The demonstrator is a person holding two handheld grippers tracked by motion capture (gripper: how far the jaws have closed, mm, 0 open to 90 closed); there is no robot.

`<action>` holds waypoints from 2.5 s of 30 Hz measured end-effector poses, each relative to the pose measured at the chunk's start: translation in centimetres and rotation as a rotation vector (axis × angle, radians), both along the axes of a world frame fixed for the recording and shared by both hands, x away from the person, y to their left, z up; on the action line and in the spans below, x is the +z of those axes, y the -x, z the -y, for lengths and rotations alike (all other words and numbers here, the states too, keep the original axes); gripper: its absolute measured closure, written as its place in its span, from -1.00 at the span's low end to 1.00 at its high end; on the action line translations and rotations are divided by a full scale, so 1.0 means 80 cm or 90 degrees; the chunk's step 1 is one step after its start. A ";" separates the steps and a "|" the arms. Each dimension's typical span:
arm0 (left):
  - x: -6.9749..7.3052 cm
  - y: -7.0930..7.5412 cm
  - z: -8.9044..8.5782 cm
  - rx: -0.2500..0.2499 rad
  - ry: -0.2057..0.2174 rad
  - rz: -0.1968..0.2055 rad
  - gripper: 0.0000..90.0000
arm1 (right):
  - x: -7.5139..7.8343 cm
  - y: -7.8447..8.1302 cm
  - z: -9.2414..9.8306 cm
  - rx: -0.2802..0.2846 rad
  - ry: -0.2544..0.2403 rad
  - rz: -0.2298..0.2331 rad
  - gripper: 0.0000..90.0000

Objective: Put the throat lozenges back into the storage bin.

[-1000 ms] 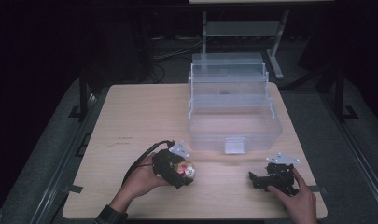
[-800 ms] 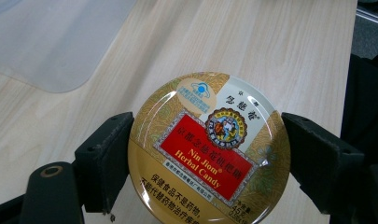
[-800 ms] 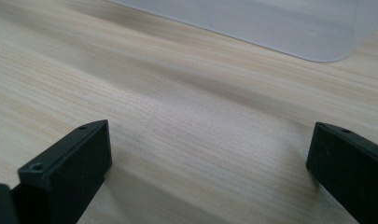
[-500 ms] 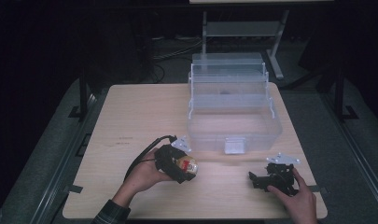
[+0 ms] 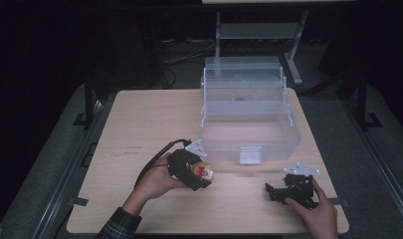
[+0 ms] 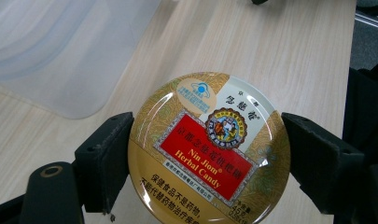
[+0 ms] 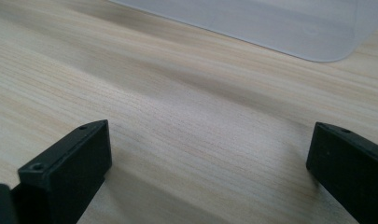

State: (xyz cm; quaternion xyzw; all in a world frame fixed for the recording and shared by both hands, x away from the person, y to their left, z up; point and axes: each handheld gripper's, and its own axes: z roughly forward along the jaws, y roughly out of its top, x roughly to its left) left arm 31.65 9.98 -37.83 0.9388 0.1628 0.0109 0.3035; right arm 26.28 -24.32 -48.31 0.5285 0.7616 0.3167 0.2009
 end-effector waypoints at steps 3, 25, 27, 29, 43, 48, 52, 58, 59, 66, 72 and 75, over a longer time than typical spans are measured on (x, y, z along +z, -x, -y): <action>0.002 -0.002 0.002 0.000 0.004 -0.002 -0.56 | 0.000 0.000 0.000 0.000 0.000 0.001 -1.00; 0.027 -0.022 0.018 -0.012 0.000 0.017 -0.56 | 0.000 0.000 0.000 0.000 0.001 0.001 -1.00; 0.029 -0.024 0.018 -0.017 -0.003 0.021 -0.56 | 0.000 0.000 0.000 0.000 0.001 0.001 -1.00; 0.030 -0.025 0.019 -0.016 -0.004 0.022 -0.56 | 0.000 0.000 0.000 0.000 0.000 0.001 -1.00; 0.044 -0.039 0.029 -0.012 -0.003 0.029 -0.56 | 0.000 0.000 0.000 0.000 0.000 0.000 -1.00; 0.049 -0.044 0.032 -0.008 0.000 0.032 -0.56 | 0.000 0.000 0.000 0.000 0.000 0.000 -1.00; 0.051 -0.049 0.035 -0.003 0.005 0.031 -0.56 | 0.000 0.000 0.000 0.000 0.000 0.000 -1.00; 0.054 -0.058 0.037 0.004 0.008 0.031 -0.56 | 0.000 0.000 0.000 0.000 0.000 0.001 -1.00; 0.056 -0.061 0.037 0.008 0.011 0.029 -0.56 | 0.000 0.000 0.000 0.001 0.001 0.001 -1.00; 0.057 -0.070 0.037 0.016 0.013 0.031 -0.56 | 0.000 0.000 0.000 0.000 0.001 0.001 -1.00; 0.059 -0.079 0.039 0.021 0.010 0.040 -0.56 | 0.000 0.000 0.000 0.000 0.001 0.001 -1.00; 0.059 -0.085 0.040 0.031 0.012 0.040 -0.56 | 0.000 0.000 0.000 0.000 0.001 0.001 -1.00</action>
